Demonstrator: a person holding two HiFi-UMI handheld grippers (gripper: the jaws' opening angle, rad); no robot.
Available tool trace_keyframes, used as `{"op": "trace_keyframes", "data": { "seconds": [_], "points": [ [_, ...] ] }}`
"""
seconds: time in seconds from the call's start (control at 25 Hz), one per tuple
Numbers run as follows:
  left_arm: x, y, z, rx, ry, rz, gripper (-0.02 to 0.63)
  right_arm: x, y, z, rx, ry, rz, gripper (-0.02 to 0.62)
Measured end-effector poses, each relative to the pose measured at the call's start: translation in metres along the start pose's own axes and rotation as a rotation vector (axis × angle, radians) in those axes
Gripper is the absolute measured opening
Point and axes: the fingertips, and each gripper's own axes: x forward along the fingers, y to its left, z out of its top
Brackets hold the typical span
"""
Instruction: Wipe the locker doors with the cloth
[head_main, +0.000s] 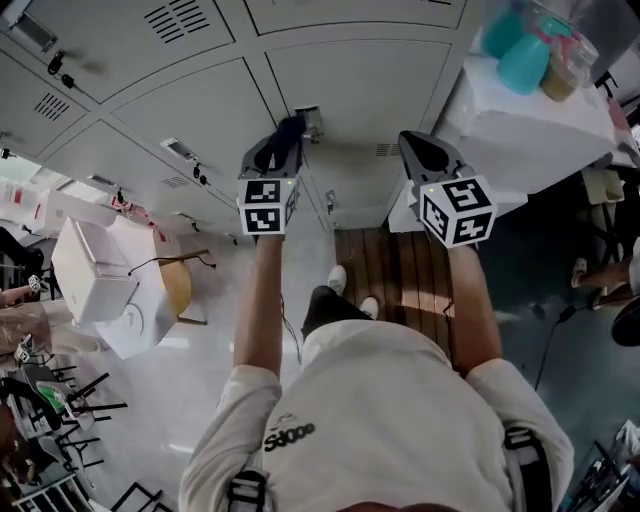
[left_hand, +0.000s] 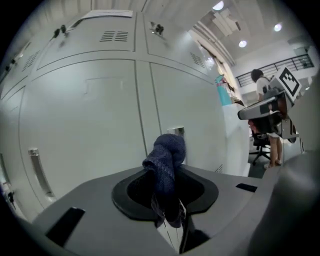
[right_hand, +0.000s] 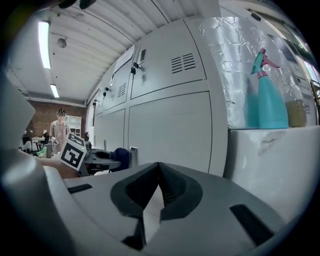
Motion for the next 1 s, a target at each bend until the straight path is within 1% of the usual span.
{"op": "trace_keyframes", "data": {
  "seconds": [0.04,0.12,0.28,0.44,0.52,0.64,0.76,0.88,1.0],
  "points": [
    [-0.004,0.006,-0.004,-0.019,-0.001,0.01,0.107,0.003,0.002,0.0,-0.006,-0.002,0.005,-0.002],
    [-0.007,0.009,-0.009,-0.031,0.003,-0.009,0.107,0.008,0.003,-0.001,-0.023,0.0,0.002,-0.002],
    [0.007,-0.014,-0.008,-0.008,0.012,-0.114,0.107,0.004,-0.005,-0.009,-0.067,0.022,-0.033,-0.002],
    [0.036,-0.056,0.007,0.05,-0.008,-0.221,0.107,-0.013,-0.022,-0.016,-0.046,0.023,-0.065,-0.002],
    [0.049,-0.074,0.014,0.067,-0.01,-0.243,0.107,-0.023,-0.032,-0.023,-0.038,0.038,-0.092,-0.002],
    [0.062,-0.1,0.017,0.045,-0.024,-0.265,0.106,-0.038,-0.048,-0.037,-0.009,0.066,-0.132,-0.002],
    [0.079,-0.133,0.017,0.047,-0.018,-0.305,0.106,-0.054,-0.062,-0.051,0.025,0.093,-0.174,-0.002],
    [0.096,-0.166,0.019,0.038,-0.011,-0.348,0.106,-0.07,-0.071,-0.06,0.036,0.115,-0.208,-0.002],
    [0.111,-0.2,0.027,0.04,-0.024,-0.39,0.106,-0.088,-0.078,-0.066,0.043,0.133,-0.242,-0.002]
  ]
}}
